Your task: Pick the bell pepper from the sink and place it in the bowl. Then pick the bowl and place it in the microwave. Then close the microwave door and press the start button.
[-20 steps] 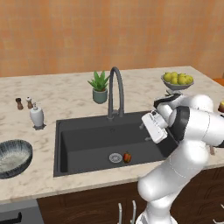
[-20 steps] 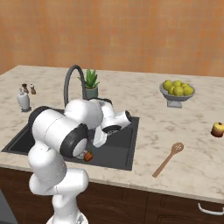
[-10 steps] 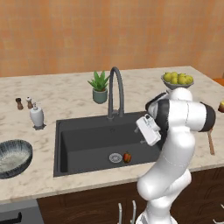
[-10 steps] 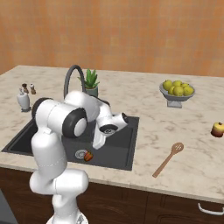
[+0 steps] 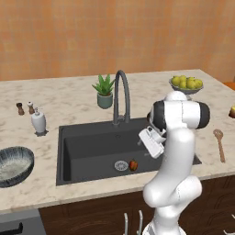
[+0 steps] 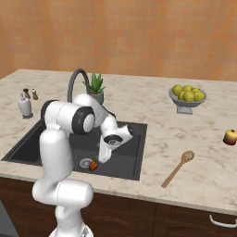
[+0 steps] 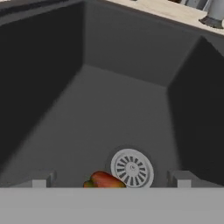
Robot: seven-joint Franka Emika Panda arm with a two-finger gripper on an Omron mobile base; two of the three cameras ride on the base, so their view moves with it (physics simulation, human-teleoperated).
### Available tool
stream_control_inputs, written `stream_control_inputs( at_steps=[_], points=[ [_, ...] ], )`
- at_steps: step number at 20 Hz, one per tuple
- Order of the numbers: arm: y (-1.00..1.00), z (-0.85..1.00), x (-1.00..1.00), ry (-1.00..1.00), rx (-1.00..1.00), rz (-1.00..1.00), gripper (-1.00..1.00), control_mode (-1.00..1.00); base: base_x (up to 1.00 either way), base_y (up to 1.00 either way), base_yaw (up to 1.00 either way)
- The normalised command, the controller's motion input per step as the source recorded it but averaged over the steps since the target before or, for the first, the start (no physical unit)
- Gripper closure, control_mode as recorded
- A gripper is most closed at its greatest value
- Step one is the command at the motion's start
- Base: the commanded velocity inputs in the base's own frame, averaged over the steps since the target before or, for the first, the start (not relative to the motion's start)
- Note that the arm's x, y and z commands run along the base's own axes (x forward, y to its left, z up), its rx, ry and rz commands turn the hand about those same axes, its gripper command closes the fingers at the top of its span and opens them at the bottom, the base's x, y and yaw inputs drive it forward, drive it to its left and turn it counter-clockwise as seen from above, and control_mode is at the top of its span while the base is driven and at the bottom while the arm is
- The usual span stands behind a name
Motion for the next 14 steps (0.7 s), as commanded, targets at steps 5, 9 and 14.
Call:
stream_control_inputs(
  at_steps=[5, 9, 14],
  points=[
    [0.0, -0.47, 0.11, 0.01, 0.0, 0.09, -1.0, -1.0, 0.0, 0.0, 0.0],
    [0.01, -0.46, 0.02, 0.0, 0.0, 0.08, -1.0, -1.0, 0.0, 0.0, 0.0],
    [0.17, -0.42, 0.06, 0.0, 0.0, 0.03, -1.0, -1.0, 0.0, 0.0, 0.0]
  ],
)
